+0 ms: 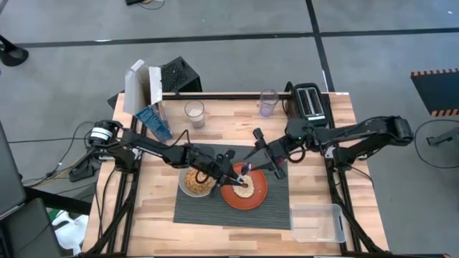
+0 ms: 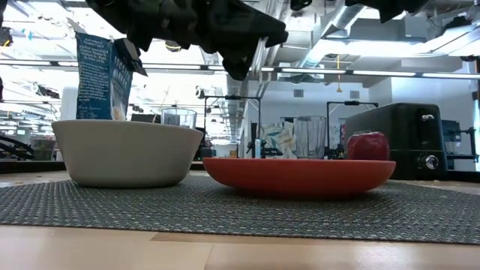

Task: Arrange a breakfast setting
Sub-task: Put the spoon beside the bowl

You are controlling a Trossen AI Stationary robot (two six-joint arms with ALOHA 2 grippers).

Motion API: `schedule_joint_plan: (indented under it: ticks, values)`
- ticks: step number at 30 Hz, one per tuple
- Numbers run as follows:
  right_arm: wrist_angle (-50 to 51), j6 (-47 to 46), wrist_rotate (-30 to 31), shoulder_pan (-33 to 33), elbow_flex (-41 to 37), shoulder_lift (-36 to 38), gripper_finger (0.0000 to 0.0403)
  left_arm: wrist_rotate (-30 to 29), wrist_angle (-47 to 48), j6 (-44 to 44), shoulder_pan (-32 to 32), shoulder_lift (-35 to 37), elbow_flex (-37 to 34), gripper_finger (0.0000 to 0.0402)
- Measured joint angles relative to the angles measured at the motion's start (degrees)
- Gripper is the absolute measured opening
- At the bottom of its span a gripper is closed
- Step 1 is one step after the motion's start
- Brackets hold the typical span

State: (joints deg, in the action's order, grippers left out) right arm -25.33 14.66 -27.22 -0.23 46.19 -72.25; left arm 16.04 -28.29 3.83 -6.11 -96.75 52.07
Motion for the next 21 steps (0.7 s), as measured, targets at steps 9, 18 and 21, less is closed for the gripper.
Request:
schedule_joint_plan:
  ticks: [9, 18, 21]
  values:
    - [-0.8, 1.6, 0.0, 1.9, 2.2, -4.1, 0.0201, 0.0, -0.6, 1.5, 0.0, 0.0, 0.0, 0.0036]
    - [-0.6, 2.0, -0.9, 2.2, 2.6, -3.5, 0.0079, -3.5, -0.5, 2.3, 0.2, 0.0, 0.0, 0.0044]
    - [0.2, 2.2, 0.0, 1.4, 2.6, -3.5, 0.0034, -4.6, -0.4, 2.5, 0.2, 0.0, 0.0, 0.0054]
